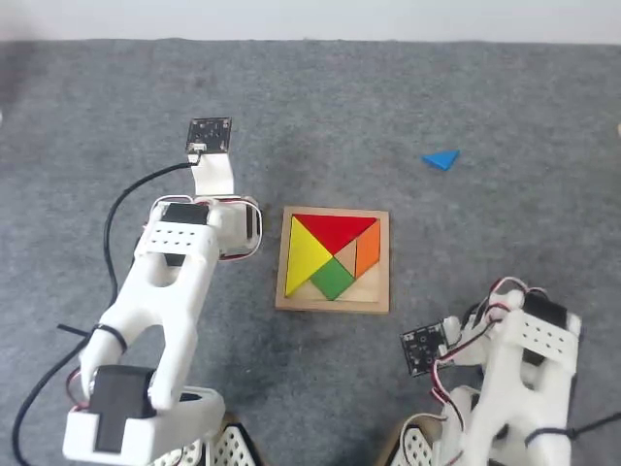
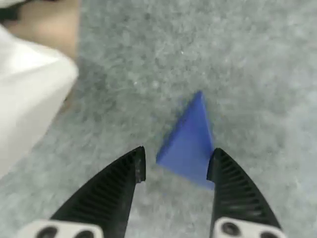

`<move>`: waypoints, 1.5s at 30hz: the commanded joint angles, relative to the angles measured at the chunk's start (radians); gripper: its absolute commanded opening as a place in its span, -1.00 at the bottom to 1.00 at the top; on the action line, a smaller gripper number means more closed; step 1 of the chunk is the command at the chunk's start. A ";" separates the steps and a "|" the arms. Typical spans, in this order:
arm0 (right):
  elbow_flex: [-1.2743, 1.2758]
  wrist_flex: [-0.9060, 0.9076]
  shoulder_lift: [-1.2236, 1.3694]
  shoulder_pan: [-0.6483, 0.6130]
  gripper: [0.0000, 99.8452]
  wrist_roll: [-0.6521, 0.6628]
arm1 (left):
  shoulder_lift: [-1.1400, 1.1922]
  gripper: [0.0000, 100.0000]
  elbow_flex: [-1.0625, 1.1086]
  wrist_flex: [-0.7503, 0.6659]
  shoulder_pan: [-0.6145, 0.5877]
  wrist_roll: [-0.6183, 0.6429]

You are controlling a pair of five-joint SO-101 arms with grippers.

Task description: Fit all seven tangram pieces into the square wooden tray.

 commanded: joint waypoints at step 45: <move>-0.560 -0.340 0.590 0.036 -0.98 -0.738 | -0.040 -0.59 -0.024 -0.014 0.005 -0.029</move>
